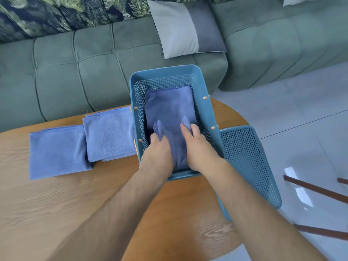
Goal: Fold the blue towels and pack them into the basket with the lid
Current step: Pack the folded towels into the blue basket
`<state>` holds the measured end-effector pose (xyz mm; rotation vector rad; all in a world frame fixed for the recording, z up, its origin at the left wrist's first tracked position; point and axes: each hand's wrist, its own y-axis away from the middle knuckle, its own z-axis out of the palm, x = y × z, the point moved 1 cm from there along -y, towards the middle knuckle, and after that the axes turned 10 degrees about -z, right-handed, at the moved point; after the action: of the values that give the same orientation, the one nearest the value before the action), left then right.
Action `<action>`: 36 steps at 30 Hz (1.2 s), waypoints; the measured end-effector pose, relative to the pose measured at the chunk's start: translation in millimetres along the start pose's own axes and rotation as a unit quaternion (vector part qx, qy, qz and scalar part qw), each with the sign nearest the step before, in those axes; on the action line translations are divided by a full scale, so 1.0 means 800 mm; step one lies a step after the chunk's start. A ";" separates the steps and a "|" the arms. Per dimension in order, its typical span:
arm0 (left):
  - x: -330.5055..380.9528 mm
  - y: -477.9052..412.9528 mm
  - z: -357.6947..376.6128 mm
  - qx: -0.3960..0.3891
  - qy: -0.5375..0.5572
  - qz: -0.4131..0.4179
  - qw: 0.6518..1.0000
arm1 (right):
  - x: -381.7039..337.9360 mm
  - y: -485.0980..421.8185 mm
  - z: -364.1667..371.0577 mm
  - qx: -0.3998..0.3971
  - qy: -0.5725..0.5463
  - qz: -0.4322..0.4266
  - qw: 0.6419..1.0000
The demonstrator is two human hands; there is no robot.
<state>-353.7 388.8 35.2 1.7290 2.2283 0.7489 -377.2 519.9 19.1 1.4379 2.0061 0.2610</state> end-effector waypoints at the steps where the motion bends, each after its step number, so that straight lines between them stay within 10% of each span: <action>1: 0.001 -0.002 0.002 -0.009 -0.007 -0.019 1.000 | 0.001 -0.003 0.001 -0.004 0.002 0.003 1.000; 10: 0.003 -0.026 0.029 0.037 -0.205 0.045 0.977 | -0.001 -0.017 0.015 -0.006 0.229 -0.001 0.974; 17: 0.003 -0.045 0.036 -0.013 -0.217 0.040 0.975 | 0.006 -0.031 0.014 -0.116 0.205 0.020 0.972; 27: -0.084 0.013 -0.063 0.254 0.045 0.101 0.961 | -0.111 0.009 -0.068 0.169 0.132 -0.091 0.972; 31: -0.155 -0.004 -0.072 0.196 0.070 0.004 0.978 | -0.172 -0.015 -0.041 0.221 0.105 -0.135 0.960; 36: -0.207 -0.037 -0.032 0.056 0.069 -0.114 0.989 | -0.239 -0.079 0.010 0.046 0.092 -0.137 0.985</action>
<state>-344.0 219.5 19.5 1.4720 2.5518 0.7219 -384.6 321.5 54.8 1.2094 2.3651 0.1879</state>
